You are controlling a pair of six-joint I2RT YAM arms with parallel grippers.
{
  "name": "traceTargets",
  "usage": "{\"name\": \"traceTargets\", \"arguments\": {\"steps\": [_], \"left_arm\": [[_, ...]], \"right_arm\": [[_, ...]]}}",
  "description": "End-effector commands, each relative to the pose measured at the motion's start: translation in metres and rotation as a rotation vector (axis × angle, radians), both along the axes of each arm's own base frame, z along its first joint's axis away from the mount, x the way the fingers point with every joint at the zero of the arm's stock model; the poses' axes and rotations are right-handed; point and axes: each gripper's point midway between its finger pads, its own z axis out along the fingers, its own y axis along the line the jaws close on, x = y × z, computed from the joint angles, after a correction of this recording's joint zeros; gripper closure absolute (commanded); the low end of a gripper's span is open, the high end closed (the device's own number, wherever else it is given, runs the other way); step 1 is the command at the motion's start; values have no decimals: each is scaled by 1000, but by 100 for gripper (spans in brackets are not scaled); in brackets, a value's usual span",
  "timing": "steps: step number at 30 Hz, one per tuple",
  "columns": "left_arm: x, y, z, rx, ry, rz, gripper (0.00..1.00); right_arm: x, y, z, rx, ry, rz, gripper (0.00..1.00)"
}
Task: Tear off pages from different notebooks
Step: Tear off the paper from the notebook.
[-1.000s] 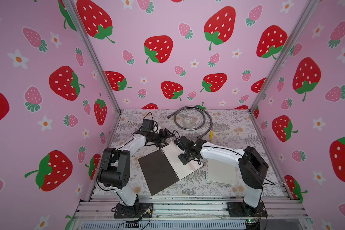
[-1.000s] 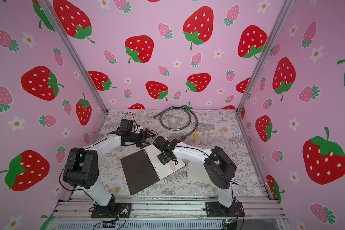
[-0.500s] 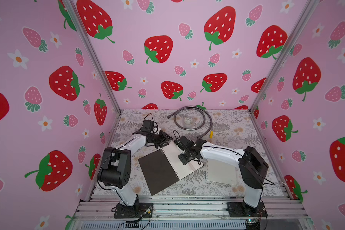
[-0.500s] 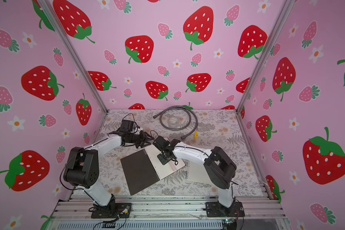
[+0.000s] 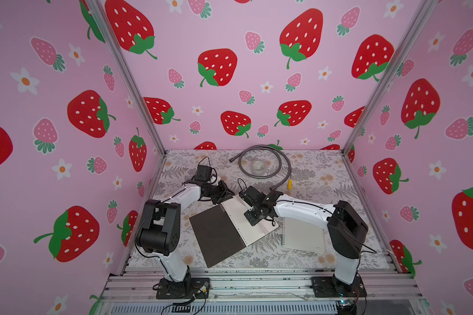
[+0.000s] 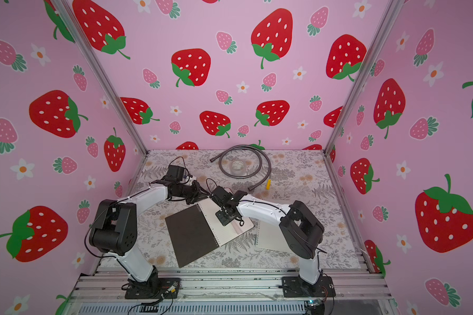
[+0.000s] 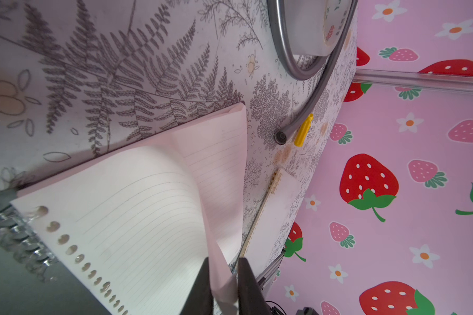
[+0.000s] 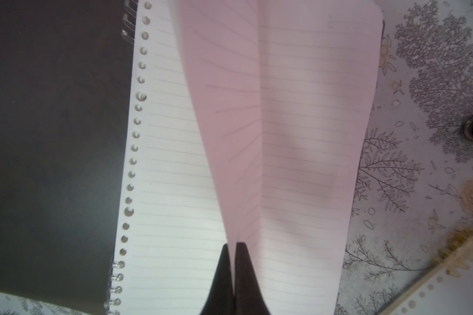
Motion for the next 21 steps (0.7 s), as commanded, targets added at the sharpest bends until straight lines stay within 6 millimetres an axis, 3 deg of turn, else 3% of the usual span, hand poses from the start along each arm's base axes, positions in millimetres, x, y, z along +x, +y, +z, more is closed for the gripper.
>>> {"name": "traceTargets", "arguments": {"steps": [1, 6, 9, 17, 19, 21], "left_arm": [[-8, 2, 1, 16, 2, -11, 82], [-9, 2, 3, 18, -3, -12, 84], [-9, 1, 0, 15, 6, -18, 99], [-8, 1, -4, 20, 13, -25, 100], [-8, 1, -5, 20, 16, -25, 100], [-7, 1, -5, 18, 14, -26, 100]], "right_arm": [[2, 5, 9, 35, -1, -12, 100], [2, 5, 9, 37, -1, -13, 100], [2, 5, 9, 38, -3, -12, 100], [2, 8, 13, 54, -1, -1, 100], [2, 12, 20, 75, -13, 12, 76], [7, 12, 30, 89, -51, 7, 59]]}}
